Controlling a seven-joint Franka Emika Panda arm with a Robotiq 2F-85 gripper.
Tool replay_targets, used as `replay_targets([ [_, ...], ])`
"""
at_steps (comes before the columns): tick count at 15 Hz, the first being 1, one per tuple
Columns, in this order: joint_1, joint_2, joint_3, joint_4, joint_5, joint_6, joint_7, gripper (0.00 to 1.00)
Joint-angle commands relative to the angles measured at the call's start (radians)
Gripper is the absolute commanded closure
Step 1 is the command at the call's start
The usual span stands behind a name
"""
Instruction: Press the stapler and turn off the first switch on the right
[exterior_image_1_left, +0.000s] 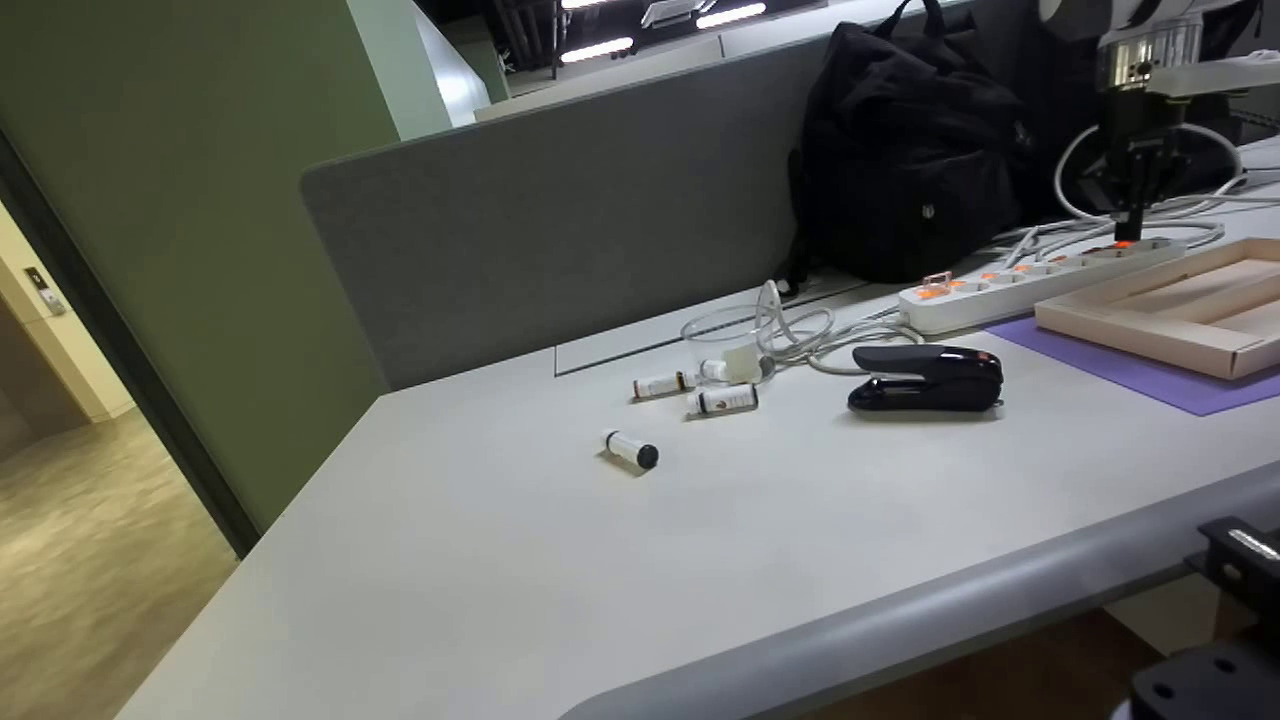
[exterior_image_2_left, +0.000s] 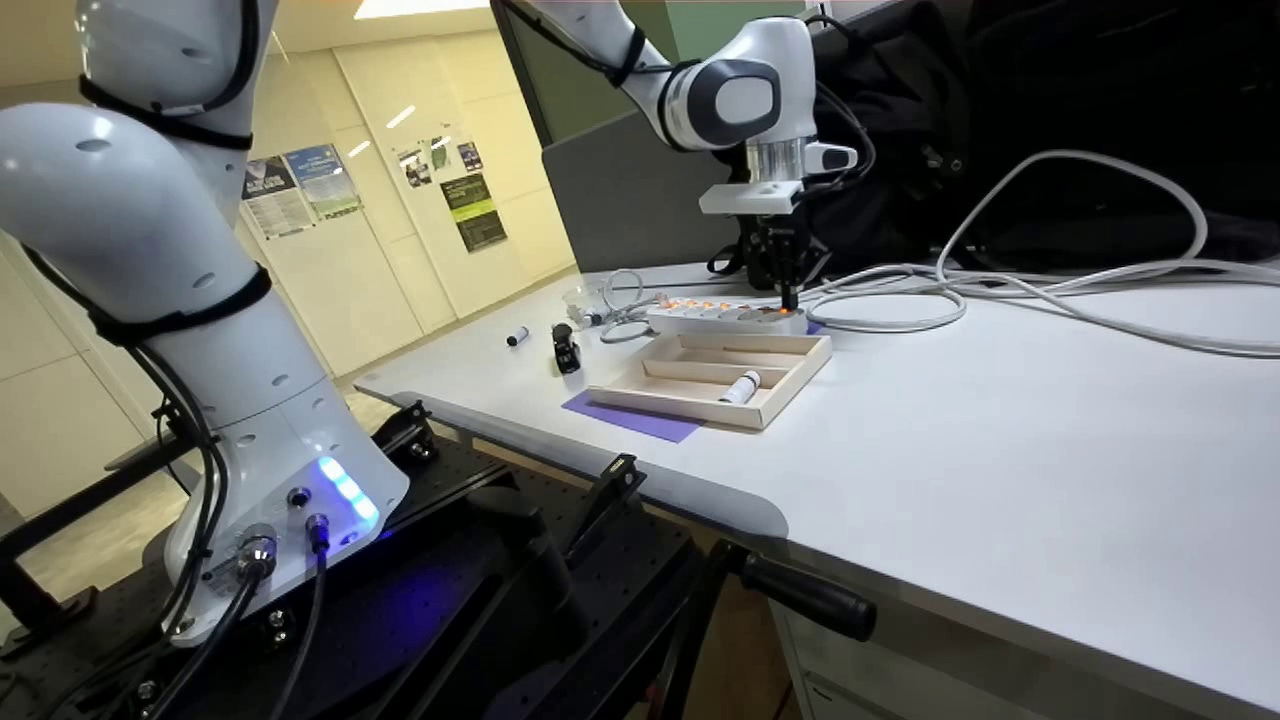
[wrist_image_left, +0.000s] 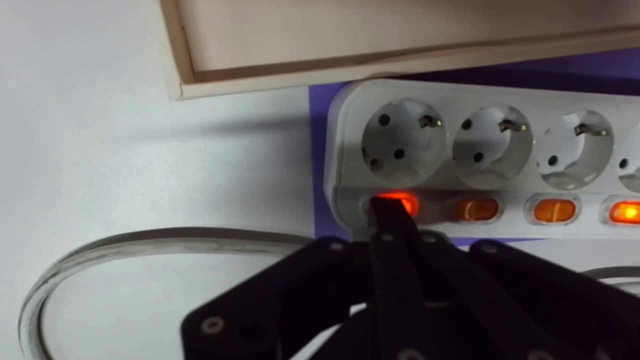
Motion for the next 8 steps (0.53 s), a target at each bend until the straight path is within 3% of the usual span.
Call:
replay_targets([
  [1,0.062,0.011,-0.034,-0.036,-0.082,0.092,0.064,1.00],
  [8,0.207,-0.027,-0.092,-0.154,-0.305,0.232,0.150,1.00],
])
